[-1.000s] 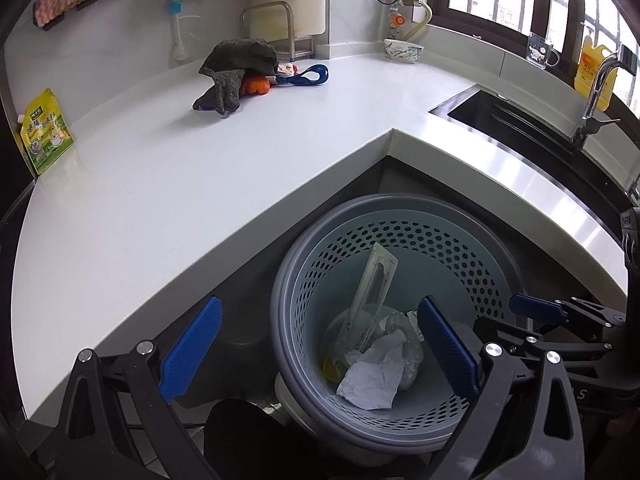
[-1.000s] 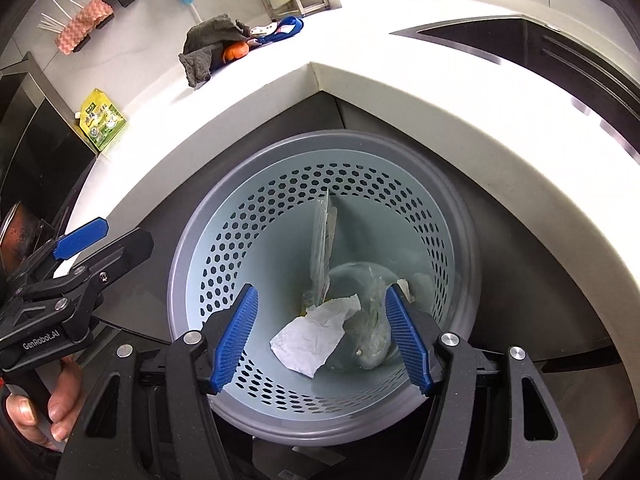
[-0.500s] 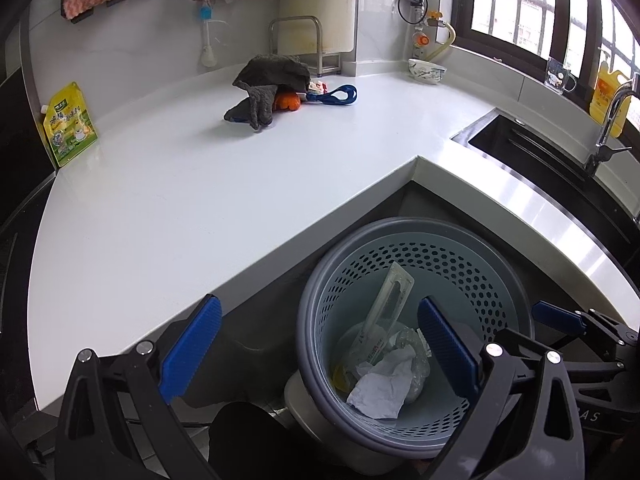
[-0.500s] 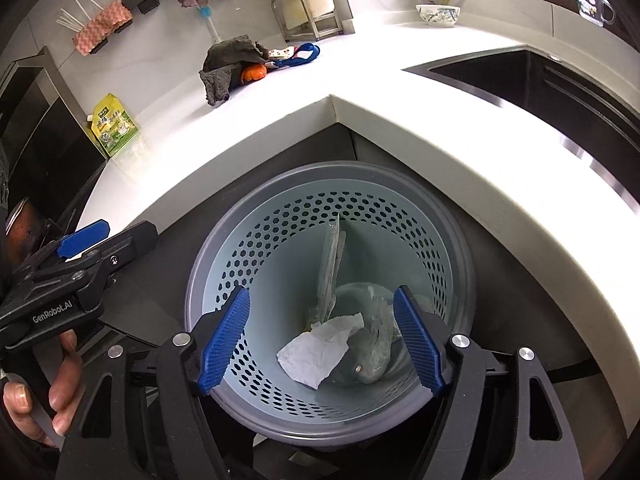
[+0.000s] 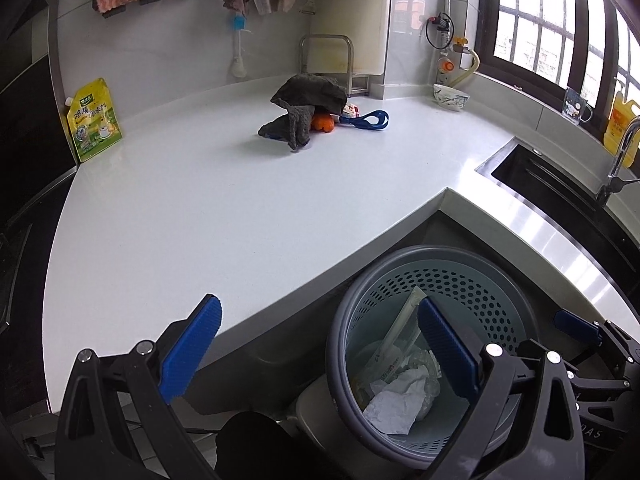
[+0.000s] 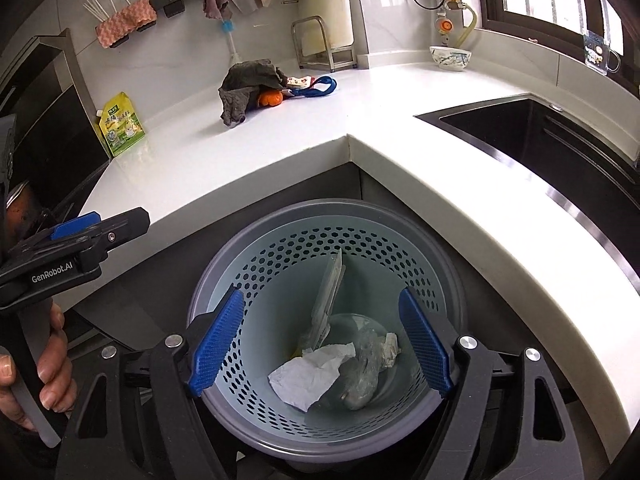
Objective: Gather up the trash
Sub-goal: 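Move both grippers back toward the grey cloth and blue lanyard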
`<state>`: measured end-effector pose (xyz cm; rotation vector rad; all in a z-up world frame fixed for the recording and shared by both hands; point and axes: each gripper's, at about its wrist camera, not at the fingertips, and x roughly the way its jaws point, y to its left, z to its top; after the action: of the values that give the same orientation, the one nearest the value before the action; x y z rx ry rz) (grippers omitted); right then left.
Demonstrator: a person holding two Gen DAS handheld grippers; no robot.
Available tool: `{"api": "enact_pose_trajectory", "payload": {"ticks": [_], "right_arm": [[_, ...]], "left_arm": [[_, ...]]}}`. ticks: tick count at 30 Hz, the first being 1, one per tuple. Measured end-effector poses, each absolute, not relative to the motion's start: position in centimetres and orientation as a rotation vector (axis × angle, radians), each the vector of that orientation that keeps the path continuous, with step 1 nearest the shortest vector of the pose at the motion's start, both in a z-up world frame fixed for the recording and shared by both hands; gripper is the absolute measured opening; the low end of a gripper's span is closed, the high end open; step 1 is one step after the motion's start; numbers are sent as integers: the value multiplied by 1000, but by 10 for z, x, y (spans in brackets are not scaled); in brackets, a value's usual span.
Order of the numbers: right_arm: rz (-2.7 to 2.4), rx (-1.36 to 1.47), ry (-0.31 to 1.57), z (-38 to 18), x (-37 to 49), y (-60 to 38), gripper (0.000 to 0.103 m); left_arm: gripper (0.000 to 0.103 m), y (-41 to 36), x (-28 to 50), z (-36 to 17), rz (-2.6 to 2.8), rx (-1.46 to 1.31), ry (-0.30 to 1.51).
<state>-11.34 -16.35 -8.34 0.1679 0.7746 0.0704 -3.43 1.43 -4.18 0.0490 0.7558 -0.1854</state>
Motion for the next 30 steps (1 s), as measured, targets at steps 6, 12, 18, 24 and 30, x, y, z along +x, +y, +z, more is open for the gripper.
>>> {"api": "enact_pose_trajectory", "payload": {"ticks": [6,12,18,24,30], "right_arm": [[62,138,719,-66,-109,-166,76],[100,134,711,-49,-90,-170,76],[100,140,714,-38,-56,-175,78],[148,214,713,-30,-17,-187,79],[178,243,712,-23,21,-193,79]], "left_arm": [[97,24,-24,-32,-164,36,743],[97,36,1,-18,-137,4,713],[97,38,47,-4,-92,-12,679],[97,29,98,8,-40,5,624],[97,18,162,-8,-35,2,668]]}}
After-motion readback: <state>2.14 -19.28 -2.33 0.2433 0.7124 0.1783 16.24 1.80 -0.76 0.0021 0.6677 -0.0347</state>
